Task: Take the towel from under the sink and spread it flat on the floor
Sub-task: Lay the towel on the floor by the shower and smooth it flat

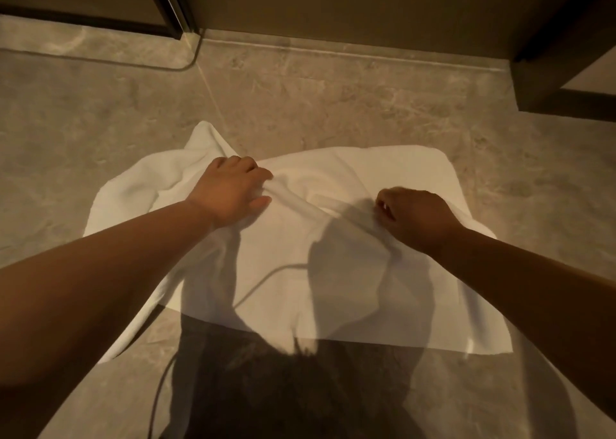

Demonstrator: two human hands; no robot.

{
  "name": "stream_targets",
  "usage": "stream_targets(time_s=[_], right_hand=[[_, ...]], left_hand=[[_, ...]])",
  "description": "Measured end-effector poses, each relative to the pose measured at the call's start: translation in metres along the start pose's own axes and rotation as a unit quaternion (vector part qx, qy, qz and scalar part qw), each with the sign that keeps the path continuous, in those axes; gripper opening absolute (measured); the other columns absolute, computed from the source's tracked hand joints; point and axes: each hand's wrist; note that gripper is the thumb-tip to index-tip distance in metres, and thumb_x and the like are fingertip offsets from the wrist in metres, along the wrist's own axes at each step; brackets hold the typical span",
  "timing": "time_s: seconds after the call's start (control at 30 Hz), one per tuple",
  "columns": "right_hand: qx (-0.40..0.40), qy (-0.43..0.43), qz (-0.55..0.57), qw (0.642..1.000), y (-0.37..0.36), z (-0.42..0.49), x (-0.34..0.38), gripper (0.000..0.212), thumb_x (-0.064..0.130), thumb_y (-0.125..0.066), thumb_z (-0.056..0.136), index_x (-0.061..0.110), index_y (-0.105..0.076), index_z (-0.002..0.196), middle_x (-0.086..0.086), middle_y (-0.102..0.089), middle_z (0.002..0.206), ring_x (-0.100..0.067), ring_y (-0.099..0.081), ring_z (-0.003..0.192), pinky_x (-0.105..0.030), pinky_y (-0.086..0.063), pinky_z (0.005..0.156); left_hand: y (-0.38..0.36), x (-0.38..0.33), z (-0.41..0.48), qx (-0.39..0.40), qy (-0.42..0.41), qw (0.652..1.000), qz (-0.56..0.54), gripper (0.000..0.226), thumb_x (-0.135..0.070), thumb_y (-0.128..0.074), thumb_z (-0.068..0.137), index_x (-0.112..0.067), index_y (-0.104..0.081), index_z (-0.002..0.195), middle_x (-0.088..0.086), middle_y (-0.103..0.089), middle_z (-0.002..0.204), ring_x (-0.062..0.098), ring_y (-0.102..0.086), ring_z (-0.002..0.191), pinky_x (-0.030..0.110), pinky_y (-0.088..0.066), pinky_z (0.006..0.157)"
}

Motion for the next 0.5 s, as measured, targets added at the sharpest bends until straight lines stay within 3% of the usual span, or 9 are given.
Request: stream_targets(time_s=[0.07, 0.13, 0.3, 0.4, 0.5], right_hand=[[-0.085, -0.005, 0.048, 0.995, 0.004, 0.013, 0.002, 0.017, 0.021, -0.049, 0.091, 0.013, -0.062, 0.101, -0.009, -0.062, 0.099, -0.032, -0.061, 0.082, -0.039, -0.05, 0.069], [-0.121, -0.018, 0.076, 0.99, 0.009, 0.03, 0.001, 0.03, 0.016, -0.052, 0.09, 0.013, -0.059, 0.119, -0.012, -0.06, 0.116, -0.034, -0.06, 0.097, -0.04, -0.05, 0.08], [0.019, -0.088, 0.102, 0.991, 0.014, 0.064, 0.0, 0.055, 0.023, -0.054, 0.091, 0.021, -0.035, 0.143, -0.01, -0.045, 0.141, -0.03, -0.047, 0.124, -0.038, -0.039, 0.101], [0.023, -0.073, 0.061, 0.995, 0.004, 0.062, 0.01, 0.061, 0.021, -0.058, 0.089, 0.017, -0.032, 0.145, -0.015, -0.047, 0.134, -0.035, -0.048, 0.118, -0.041, -0.042, 0.096], [0.0, -0.078, 0.001, 0.997, -0.005, 0.059, 0.02, 0.068, 0.016, -0.059, 0.086, 0.013, -0.029, 0.146, -0.017, -0.048, 0.125, -0.038, -0.051, 0.108, -0.043, -0.045, 0.085]], left_hand=[[0.007, 0.004, 0.005, -0.029, 0.019, 0.998, -0.052, 0.046, -0.046, -0.045, 0.088, -0.02, -0.056, 0.124, 0.007, -0.058, 0.116, 0.029, -0.051, 0.11, 0.04, -0.038, 0.091], [0.015, 0.009, 0.01, -0.068, 0.073, 0.989, -0.109, 0.047, -0.041, -0.033, 0.091, -0.018, -0.056, 0.125, 0.007, -0.057, 0.123, 0.029, -0.049, 0.115, 0.041, -0.04, 0.093], [0.015, 0.027, 0.019, -0.055, 0.191, 0.974, -0.106, 0.033, -0.023, -0.043, 0.095, -0.02, -0.059, 0.124, 0.007, -0.051, 0.129, 0.025, -0.04, 0.125, 0.043, -0.041, 0.092], [0.008, 0.025, 0.019, -0.045, 0.204, 0.971, -0.114, 0.03, -0.024, -0.045, 0.094, -0.022, -0.063, 0.118, 0.006, -0.053, 0.125, 0.026, -0.042, 0.122, 0.042, -0.042, 0.095], [0.005, 0.029, 0.022, -0.011, 0.161, 0.981, -0.111, 0.029, -0.018, -0.046, 0.093, -0.019, -0.067, 0.114, 0.01, -0.057, 0.12, 0.029, -0.047, 0.118, 0.041, -0.04, 0.1]])
Point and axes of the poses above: each hand's wrist, its own z-axis towards the middle knuckle, its own y-axis out of the back of the hand, x = y × z
